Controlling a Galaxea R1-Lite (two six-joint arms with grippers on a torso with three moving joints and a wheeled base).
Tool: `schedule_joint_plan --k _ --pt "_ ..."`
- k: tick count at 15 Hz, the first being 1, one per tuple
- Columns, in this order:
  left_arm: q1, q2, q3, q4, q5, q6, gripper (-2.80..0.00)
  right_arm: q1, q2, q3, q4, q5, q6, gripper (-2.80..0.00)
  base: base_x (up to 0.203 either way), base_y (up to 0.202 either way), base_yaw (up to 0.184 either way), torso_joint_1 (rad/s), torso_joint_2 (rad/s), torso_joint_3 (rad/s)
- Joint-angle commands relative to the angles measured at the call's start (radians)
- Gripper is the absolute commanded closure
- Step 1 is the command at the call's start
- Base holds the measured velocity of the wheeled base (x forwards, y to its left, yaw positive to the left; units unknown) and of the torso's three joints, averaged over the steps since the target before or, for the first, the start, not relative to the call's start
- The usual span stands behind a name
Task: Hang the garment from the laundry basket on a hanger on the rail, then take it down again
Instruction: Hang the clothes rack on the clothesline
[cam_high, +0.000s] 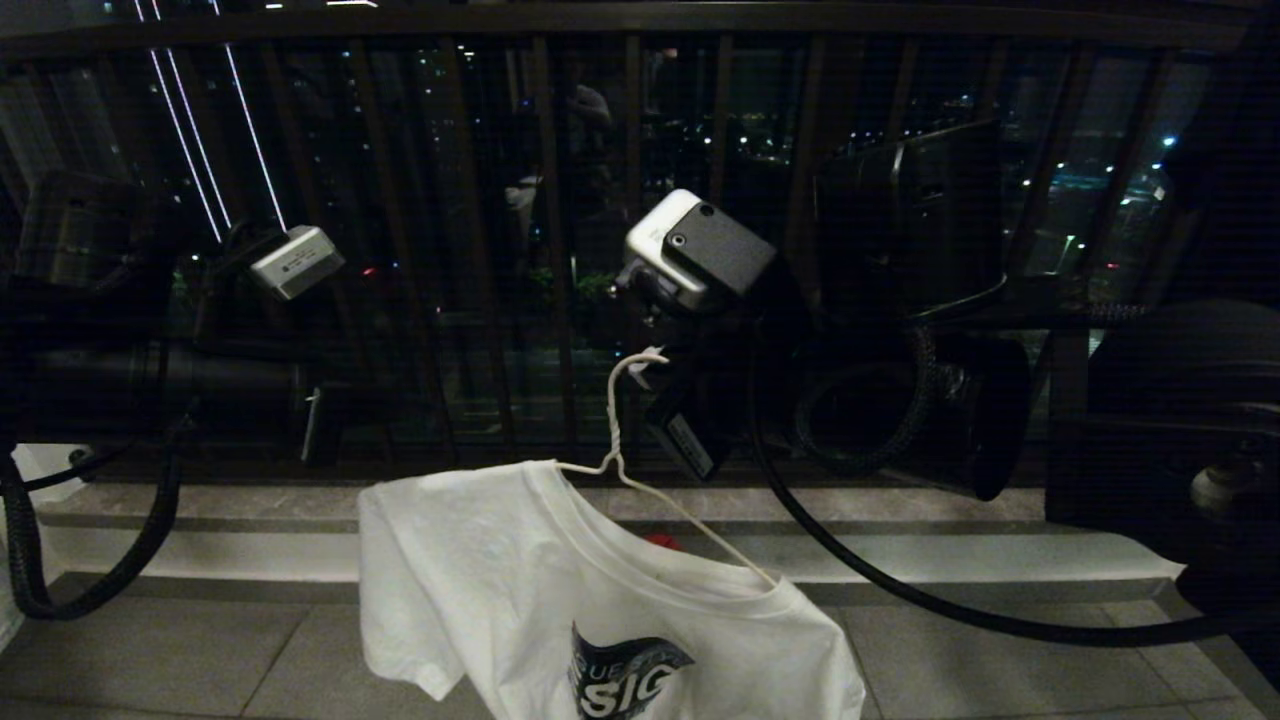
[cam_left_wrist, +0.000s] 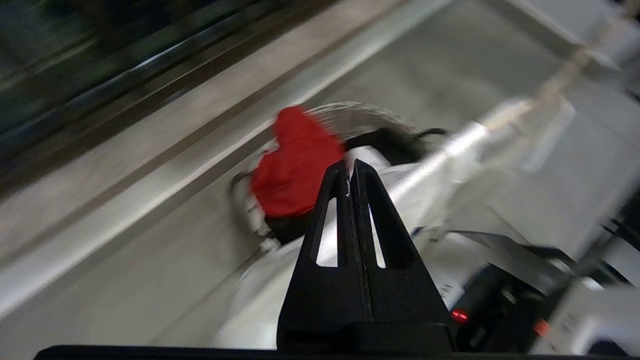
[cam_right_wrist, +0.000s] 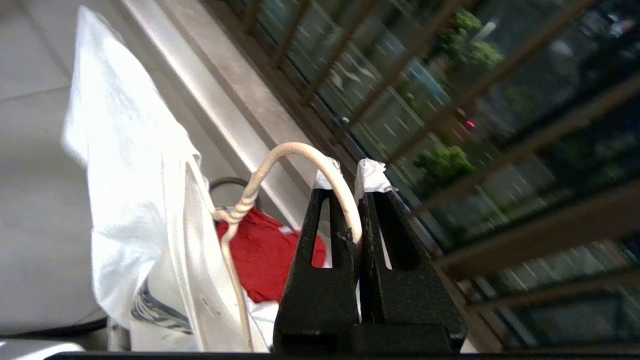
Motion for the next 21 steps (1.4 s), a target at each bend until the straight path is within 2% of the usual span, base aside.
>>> schedule_joint_plan --k 1,4,5,6,7,9,13,17,19,21 --pt "0.007 0.040 0.000 0.002 -0.091 0.066 0.00 -0.009 -0.021 -0.023 0.002 0.025 -0.004 0.00 0.000 0.000 0.000 0.000 0.00 0.000" --pt "0.025 0.076 -0.001 0.023 -0.139 0.213 0.00 -0.015 -0.046 -0.022 0.035 0.048 -0.003 0.00 0.000 0.000 0.000 0.000 0.00 0.000" --pt "0.025 0.080 -0.001 0.045 -0.151 0.254 -2.80 -0.024 -0.057 -0.021 0.050 0.064 -0.002 0.00 0.000 0.000 0.000 0.000 0.00 0.000" --pt "0.029 0.086 -0.001 0.056 -0.173 0.300 -2.80 -0.032 -0.061 -0.020 0.052 0.070 -0.002 0.00 0.000 0.000 0.000 0.000 0.00 0.000" --pt "0.042 0.088 -0.006 0.071 -0.232 0.333 -2.80 -0.039 -0.061 -0.018 0.054 0.070 -0.002 0.00 0.000 0.000 0.000 0.000 0.00 0.000" --pt "0.065 0.074 -0.028 0.121 -0.304 0.341 -2.80 -0.060 -0.066 -0.013 0.057 0.073 -0.002 0.00 0.000 0.000 0.000 0.000 0.00 0.000" --pt "0.068 0.090 -0.029 0.132 -0.377 0.376 -2.80 -0.062 -0.068 -0.010 0.058 0.080 -0.002 0.00 0.000 0.000 0.000 0.000 0.00 0.000" --pt "0.054 0.148 -0.059 0.132 -0.391 0.407 -2.80 -0.060 -0.075 -0.010 0.058 0.105 -0.002 0.00 0.000 0.000 0.000 0.000 0.00 0.000" --pt "0.031 0.167 -0.065 0.129 -0.389 0.429 -2.80 -0.061 -0.091 0.000 0.058 0.168 -0.001 0.00 0.000 0.000 0.000 0.000 0.00 0.000" --pt "-0.003 0.192 -0.075 0.128 -0.387 0.452 -2.80 -0.060 -0.095 0.001 0.058 0.182 0.013 0.00 0.000 0.000 0.000 0.000 0.00 0.000"
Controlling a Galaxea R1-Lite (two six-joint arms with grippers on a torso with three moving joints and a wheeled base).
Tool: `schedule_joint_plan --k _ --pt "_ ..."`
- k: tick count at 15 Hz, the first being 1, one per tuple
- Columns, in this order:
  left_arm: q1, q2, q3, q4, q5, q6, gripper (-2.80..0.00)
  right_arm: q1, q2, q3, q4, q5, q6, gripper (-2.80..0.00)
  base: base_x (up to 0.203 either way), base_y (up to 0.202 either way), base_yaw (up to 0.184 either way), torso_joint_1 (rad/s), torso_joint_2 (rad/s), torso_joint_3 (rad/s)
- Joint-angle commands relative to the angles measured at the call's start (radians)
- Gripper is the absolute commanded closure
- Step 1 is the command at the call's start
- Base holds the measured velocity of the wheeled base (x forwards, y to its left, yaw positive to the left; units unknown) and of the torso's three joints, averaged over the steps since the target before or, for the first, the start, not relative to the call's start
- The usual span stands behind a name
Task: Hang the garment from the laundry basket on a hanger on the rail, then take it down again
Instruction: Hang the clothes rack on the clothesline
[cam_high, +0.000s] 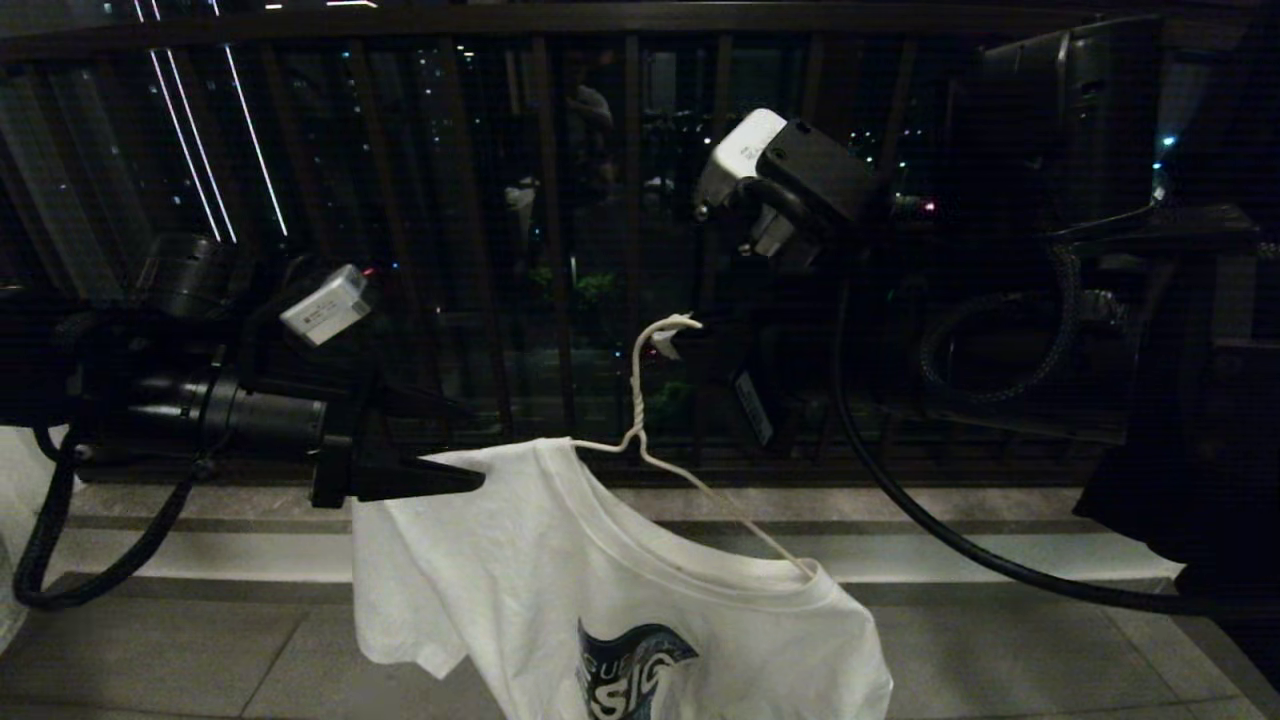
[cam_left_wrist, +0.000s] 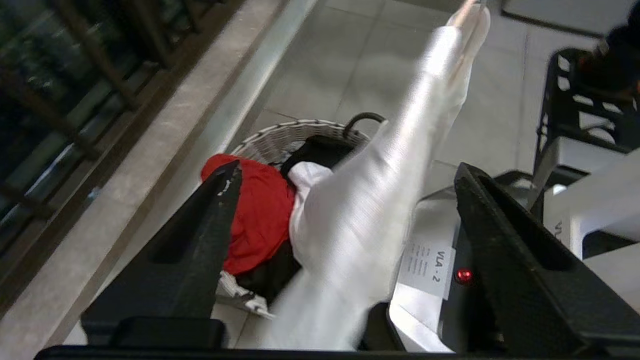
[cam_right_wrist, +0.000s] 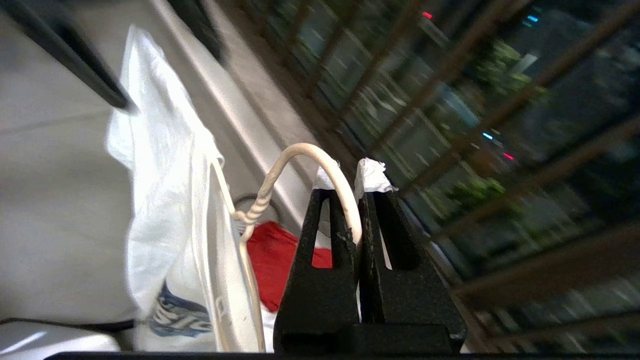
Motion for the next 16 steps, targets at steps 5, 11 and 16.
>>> schedule_joint_plan --k 5,11,16 --pt "-0.086 0.093 -0.058 -0.001 0.012 0.009 -2.80 0.000 -0.011 0.004 -0.003 0.023 0.003 0.00 0.000 0.000 0.000 0.000 0.00 0.000" --pt "-0.098 0.101 -0.055 0.001 0.026 0.014 0.00 0.000 -0.006 0.002 -0.005 0.023 0.003 0.00 0.000 0.000 0.000 0.000 0.00 0.000" --pt "-0.098 0.100 -0.051 0.001 0.026 0.014 0.00 0.000 -0.002 -0.002 -0.006 0.023 0.003 0.00 0.000 0.000 0.000 0.000 0.00 0.000"
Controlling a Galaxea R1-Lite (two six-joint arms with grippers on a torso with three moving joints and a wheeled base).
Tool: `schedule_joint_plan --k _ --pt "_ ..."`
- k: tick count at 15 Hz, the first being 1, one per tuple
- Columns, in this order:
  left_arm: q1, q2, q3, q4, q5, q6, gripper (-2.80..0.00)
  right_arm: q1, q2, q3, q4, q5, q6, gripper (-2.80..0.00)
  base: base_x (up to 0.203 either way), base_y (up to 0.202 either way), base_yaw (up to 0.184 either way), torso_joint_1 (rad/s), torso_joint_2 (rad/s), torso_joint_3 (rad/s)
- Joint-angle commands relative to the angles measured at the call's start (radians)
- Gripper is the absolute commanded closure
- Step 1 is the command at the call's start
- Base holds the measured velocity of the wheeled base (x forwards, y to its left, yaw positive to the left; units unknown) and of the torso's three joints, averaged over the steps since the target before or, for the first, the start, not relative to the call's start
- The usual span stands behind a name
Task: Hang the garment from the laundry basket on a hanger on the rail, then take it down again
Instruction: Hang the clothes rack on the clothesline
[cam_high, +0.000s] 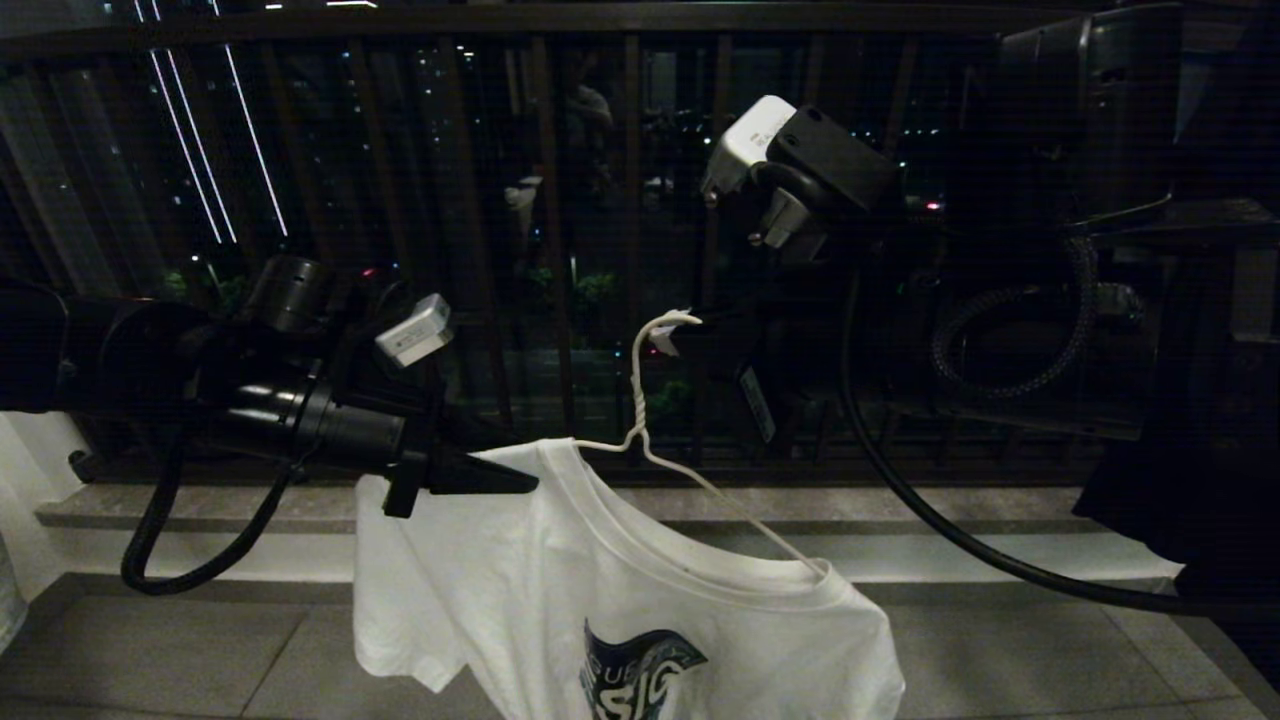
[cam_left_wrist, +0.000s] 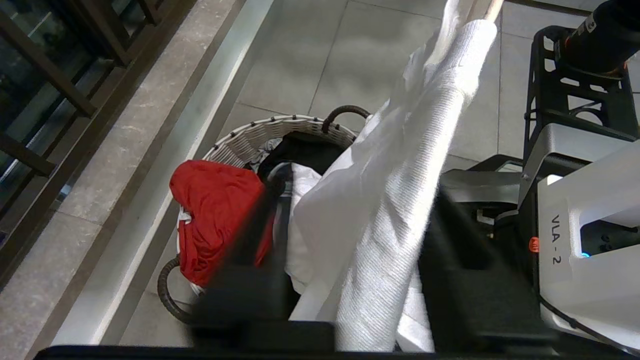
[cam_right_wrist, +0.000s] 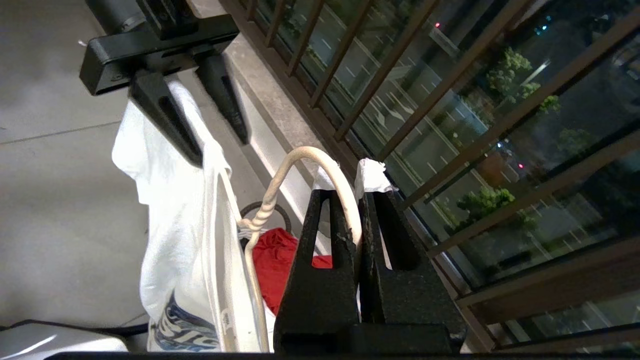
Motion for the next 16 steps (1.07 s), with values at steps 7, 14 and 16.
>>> schedule_joint_plan --k 7,14,16 --pt "0.001 -0.007 0.002 0.001 -0.006 0.005 0.00 -0.001 0.009 -0.003 -0.004 -0.001 -0.004 0.00 0.000 0.000 0.000 0.000 0.00 0.000" --pt "0.001 -0.007 0.002 0.001 -0.006 0.003 0.00 -0.004 0.005 -0.001 0.002 -0.004 -0.007 -2.80 0.000 0.000 0.000 0.000 0.00 0.000" --pt "0.002 -0.010 0.002 0.001 -0.006 0.003 0.00 -0.024 0.002 0.000 0.002 -0.006 -0.008 -2.80 0.000 0.000 0.000 0.000 0.00 0.000"
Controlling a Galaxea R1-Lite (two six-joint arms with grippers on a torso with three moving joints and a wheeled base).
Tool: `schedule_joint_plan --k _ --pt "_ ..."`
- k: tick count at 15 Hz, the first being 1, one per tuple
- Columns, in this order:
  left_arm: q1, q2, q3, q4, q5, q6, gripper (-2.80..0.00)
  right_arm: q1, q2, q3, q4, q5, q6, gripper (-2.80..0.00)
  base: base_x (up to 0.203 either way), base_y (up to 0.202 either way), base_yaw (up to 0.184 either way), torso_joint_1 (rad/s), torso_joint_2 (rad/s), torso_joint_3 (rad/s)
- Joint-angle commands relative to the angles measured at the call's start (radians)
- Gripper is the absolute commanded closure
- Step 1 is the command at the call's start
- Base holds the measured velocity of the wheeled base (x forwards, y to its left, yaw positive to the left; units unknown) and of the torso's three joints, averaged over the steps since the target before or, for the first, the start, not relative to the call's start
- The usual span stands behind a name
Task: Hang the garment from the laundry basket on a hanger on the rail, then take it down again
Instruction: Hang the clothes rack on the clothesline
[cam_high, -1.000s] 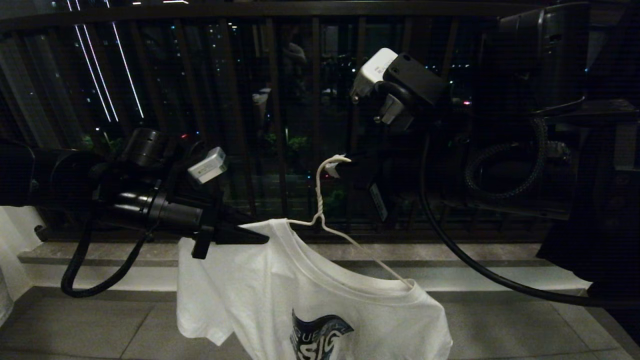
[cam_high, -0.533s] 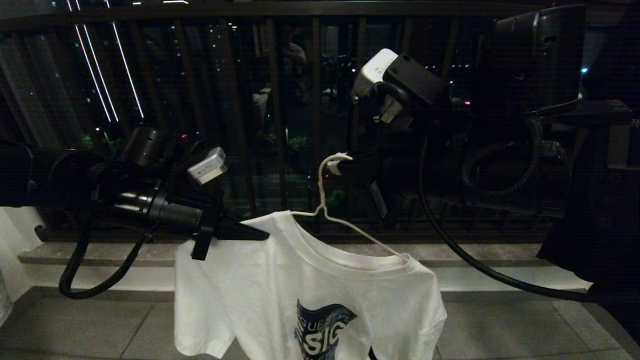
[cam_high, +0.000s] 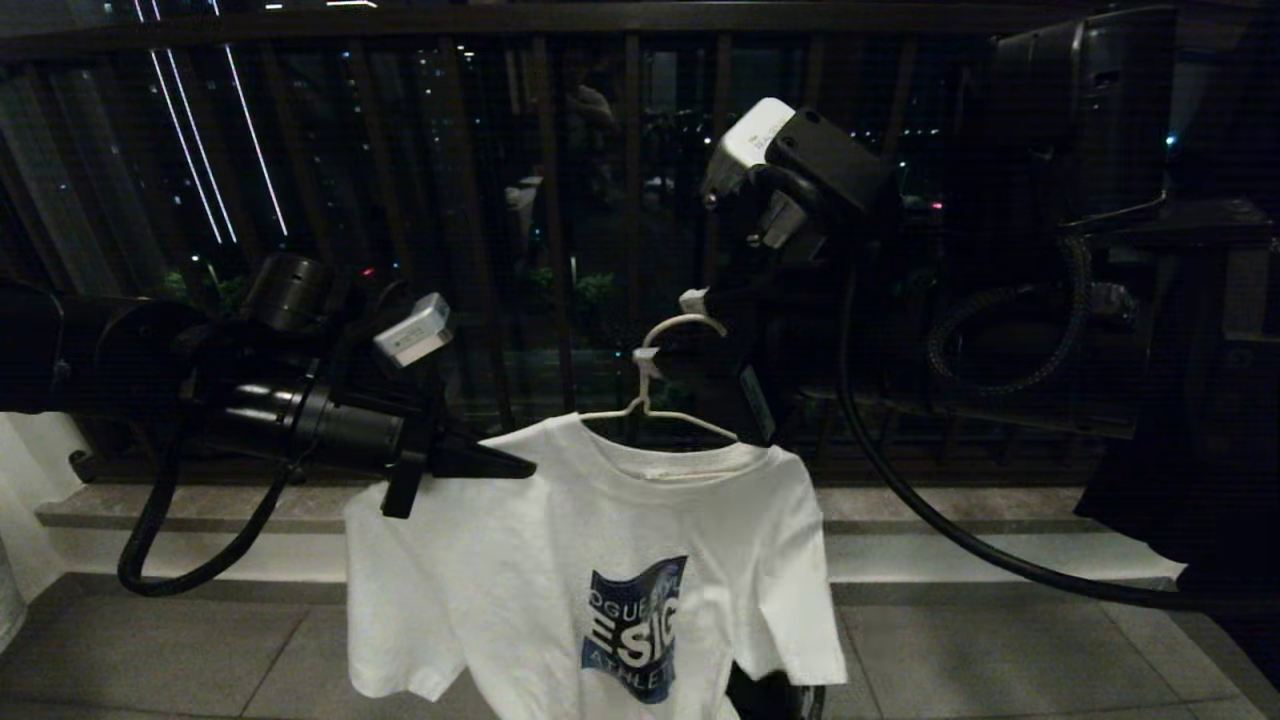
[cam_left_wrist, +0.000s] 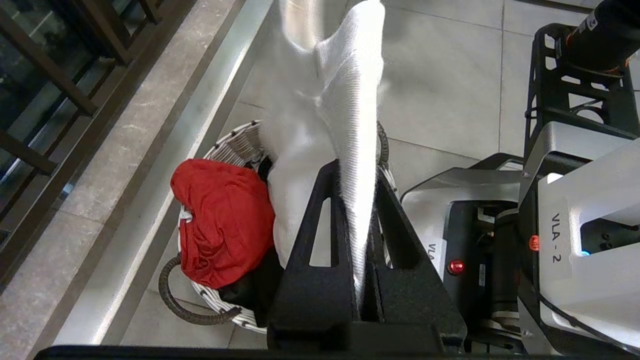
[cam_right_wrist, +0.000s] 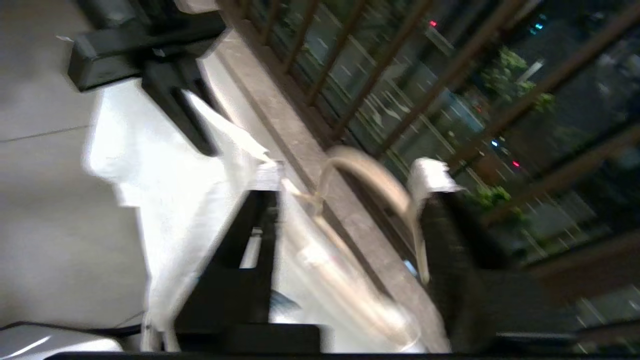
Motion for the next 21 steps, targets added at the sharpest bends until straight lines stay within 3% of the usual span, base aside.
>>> schedule_joint_plan --k 1,11,12,15,18,21 --pt "0.001 -0.004 0.000 0.002 -0.008 0.004 0.00 -0.022 -0.001 0.001 -0.001 -0.002 -0.004 -2.80 0.000 0.000 0.000 0.000 0.00 0.000" --pt "0.013 -0.013 0.011 0.006 -0.014 -0.014 0.00 -0.140 -0.129 0.005 -0.008 -0.033 0.005 -2.80 0.000 0.000 0.000 0.000 0.00 0.000" --pt "0.014 -0.011 0.009 0.005 -0.014 -0.034 0.00 -0.156 -0.159 0.019 -0.008 -0.038 0.020 0.00 0.000 0.000 0.000 0.000 0.00 0.000" --pt "0.023 -0.014 0.006 0.003 -0.016 -0.112 0.00 -0.166 -0.281 0.092 0.017 -0.043 0.178 0.00 0.000 0.000 0.000 0.000 0.00 0.000" --pt "0.026 -0.063 0.022 0.005 -0.017 -0.157 0.00 -0.167 -0.350 0.249 0.039 -0.047 0.312 0.00 0.000 0.000 0.000 0.000 0.00 0.000" --pt "0.026 -0.147 0.058 0.003 -0.020 -0.243 0.00 -0.169 -0.366 0.348 0.042 -0.050 0.413 0.00 0.000 0.000 0.000 0.000 0.00 0.000"
